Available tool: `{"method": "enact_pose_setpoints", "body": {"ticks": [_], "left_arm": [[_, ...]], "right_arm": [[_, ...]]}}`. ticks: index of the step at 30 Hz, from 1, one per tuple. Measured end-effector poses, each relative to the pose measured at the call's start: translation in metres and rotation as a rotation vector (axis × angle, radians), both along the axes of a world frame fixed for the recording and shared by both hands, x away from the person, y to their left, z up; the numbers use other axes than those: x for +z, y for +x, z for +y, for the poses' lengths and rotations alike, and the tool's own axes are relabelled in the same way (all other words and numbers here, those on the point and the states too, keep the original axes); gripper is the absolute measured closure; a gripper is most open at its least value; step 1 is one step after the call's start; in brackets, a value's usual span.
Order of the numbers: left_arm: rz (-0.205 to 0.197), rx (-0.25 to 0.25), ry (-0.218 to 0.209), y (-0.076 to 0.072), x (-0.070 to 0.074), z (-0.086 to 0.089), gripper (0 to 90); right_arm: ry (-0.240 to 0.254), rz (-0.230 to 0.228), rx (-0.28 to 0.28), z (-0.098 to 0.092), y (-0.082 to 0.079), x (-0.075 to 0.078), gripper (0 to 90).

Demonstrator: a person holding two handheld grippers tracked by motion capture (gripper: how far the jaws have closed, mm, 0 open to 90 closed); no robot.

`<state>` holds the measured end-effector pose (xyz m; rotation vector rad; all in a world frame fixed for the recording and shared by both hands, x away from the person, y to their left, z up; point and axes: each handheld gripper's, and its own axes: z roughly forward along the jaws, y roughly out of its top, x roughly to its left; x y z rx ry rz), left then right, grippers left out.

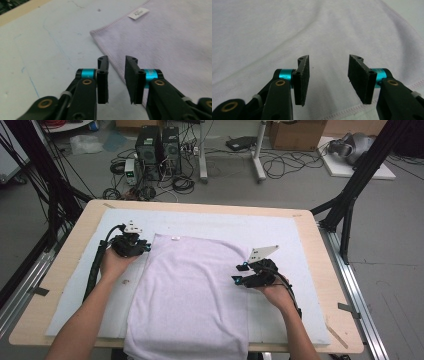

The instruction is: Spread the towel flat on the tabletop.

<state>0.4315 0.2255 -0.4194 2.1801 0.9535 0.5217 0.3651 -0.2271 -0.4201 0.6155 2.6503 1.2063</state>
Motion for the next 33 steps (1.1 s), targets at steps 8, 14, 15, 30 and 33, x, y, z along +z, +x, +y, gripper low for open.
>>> {"method": "enact_pose_setpoints", "body": {"ticks": [8, 14, 15, 30, 33], "left_arm": [[-0.011, -0.123, -0.085, -0.034, -0.002, -0.002, 66.6], [-0.006, -0.202, -0.100, -0.067, -0.007, -0.001, 64.3], [-0.005, -0.211, -0.106, -0.073, -0.008, 0.000, 64.1], [0.003, -0.340, -0.064, -0.160, -0.013, 0.002, 56.0], [0.025, -0.358, -0.046, -0.165, -0.018, 0.004, 63.2]], "right_arm": [[-0.018, 0.003, -0.060, -0.005, 0.005, -0.004, 55.8], [-0.023, 0.021, -0.052, -0.005, 0.002, -0.005, 56.2], [-0.019, 0.026, -0.054, -0.005, 0.000, -0.006, 56.4], [-0.018, 0.030, 0.055, -0.001, -0.065, -0.013, 59.2], [-0.059, 0.046, 0.050, -0.002, -0.066, -0.021, 66.5]]}}
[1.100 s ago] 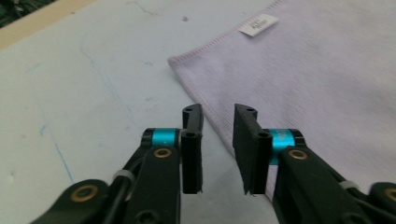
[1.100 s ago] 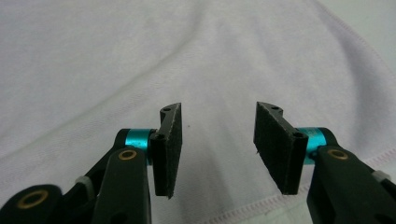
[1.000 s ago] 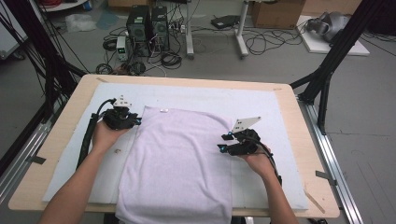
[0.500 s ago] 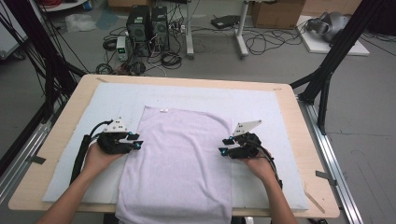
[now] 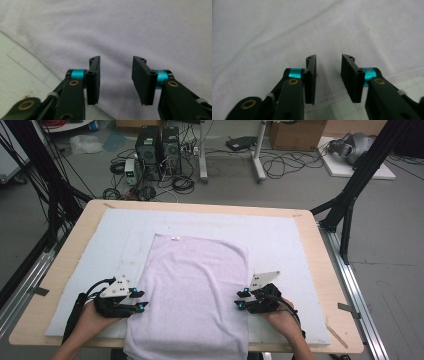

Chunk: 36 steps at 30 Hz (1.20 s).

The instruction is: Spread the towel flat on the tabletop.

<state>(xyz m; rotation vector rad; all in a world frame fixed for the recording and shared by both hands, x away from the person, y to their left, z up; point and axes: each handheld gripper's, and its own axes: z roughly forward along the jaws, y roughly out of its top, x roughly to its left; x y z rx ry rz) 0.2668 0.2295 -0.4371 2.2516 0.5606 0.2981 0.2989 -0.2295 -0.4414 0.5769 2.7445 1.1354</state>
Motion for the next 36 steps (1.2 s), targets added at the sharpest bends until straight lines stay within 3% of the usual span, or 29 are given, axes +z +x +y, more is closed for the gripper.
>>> {"method": "enact_pose_setpoints", "body": {"ticks": [1, 4, 8, 14, 19, 28, 36], "left_arm": [[0.009, -0.006, 0.005, 0.000, -0.003, 0.000, 69.9], [0.016, -0.014, -0.019, 0.000, -0.005, 0.004, 78.4], [0.013, -0.008, -0.023, -0.002, -0.006, 0.006, 79.6], [0.008, 0.027, -0.025, 0.004, -0.004, 0.004, 67.6], [-0.012, 0.045, -0.060, 0.015, 0.002, -0.001, 61.6], [-0.031, 0.106, -0.120, 0.041, 0.011, -0.002, 50.4], [-0.036, 0.120, -0.118, 0.041, 0.011, -0.002, 44.2]], "right_arm": [[0.019, 0.003, -0.005, -0.001, 0.001, -0.001, 71.3], [0.006, -0.009, 0.011, -0.003, 0.003, 0.000, 82.2], [0.020, 0.002, 0.000, -0.008, 0.004, 0.000, 83.2], [0.052, -0.008, -0.021, -0.008, 0.003, 0.001, 72.4], [0.115, -0.016, -0.035, -0.009, 0.009, 0.004, 66.1], [0.158, -0.025, -0.056, -0.001, 0.017, 0.009, 51.6], [0.177, -0.038, -0.092, -0.001, 0.017, 0.011, 41.7]]}}
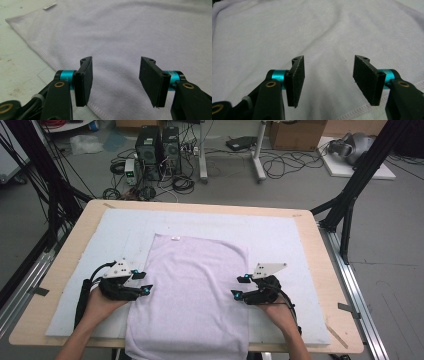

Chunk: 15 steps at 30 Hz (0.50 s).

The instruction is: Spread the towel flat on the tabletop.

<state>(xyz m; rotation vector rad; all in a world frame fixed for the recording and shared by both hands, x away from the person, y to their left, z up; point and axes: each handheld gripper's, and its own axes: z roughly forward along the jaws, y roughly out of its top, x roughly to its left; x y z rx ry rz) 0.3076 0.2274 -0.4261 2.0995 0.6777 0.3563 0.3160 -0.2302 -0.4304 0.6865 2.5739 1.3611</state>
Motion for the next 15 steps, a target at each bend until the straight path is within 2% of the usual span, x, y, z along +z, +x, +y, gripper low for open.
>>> {"method": "enact_pose_setpoints", "body": {"ticks": [2, 6, 15], "left_arm": [[0.001, 0.007, -0.005, -0.0004, -0.0001, 0.0006, 43.2], [-0.001, 0.003, 0.010, -0.0020, -0.0015, -0.0007, 41.5], [-0.002, -0.006, 0.005, -0.0026, -0.0023, -0.0036, 41.0]], "right_arm": [[-0.004, -0.009, -0.003, 0.0004, -0.0003, 0.0003, 39.6], [-0.012, -0.003, -0.011, 0.0014, -0.0016, 0.0001, 36.0], [-0.017, -0.003, -0.013, 0.0017, -0.0024, 0.0003, 34.5]]}}
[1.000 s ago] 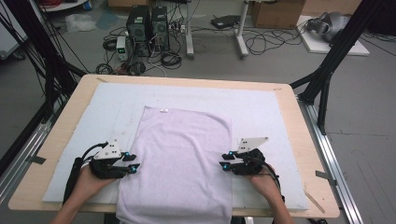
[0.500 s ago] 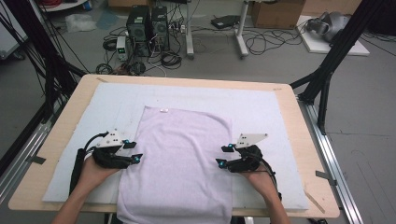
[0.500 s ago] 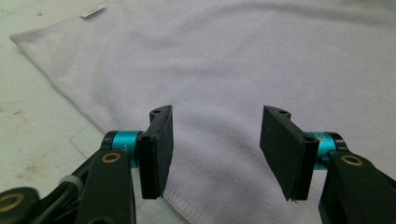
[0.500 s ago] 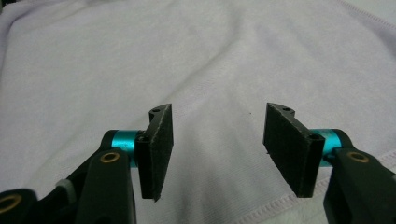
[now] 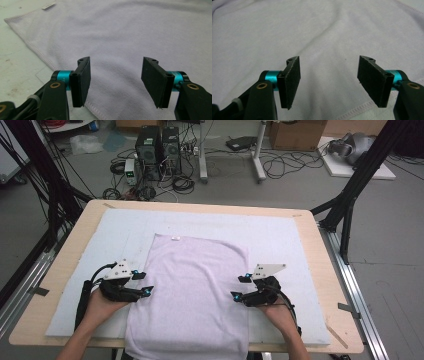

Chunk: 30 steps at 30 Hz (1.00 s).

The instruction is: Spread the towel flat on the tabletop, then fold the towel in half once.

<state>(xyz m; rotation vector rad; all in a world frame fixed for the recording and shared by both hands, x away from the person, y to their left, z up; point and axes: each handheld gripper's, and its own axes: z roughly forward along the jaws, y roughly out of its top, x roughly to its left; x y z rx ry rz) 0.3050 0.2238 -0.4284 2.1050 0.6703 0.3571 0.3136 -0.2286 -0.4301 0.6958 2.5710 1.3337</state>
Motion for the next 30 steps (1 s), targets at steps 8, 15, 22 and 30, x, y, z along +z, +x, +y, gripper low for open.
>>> {"method": "enact_pose_setpoints", "body": {"ticks": [8, 15, 22, 30], "left_arm": [[-0.005, -0.003, -0.001, -0.0004, 0.0005, 0.0001, 40.7], [-0.002, -0.015, -0.005, 0.0008, 0.0004, -0.0029, 40.7], [-0.001, -0.018, -0.005, 0.0013, -0.0002, -0.0029, 40.5], [-0.003, -0.026, -0.004, 0.0011, -0.0005, -0.0050, 40.5]], "right_arm": [[-0.004, -0.005, 0.008, 0.0014, -0.0008, 0.0001, 34.5], [-0.004, -0.017, 0.004, 0.0003, -0.0014, 0.0010, 34.3], [-0.013, -0.010, 0.006, 0.0013, -0.0017, 0.0003, 34.3], [-0.017, -0.020, 0.009, 0.0018, -0.0016, 0.0002, 34.3]]}}
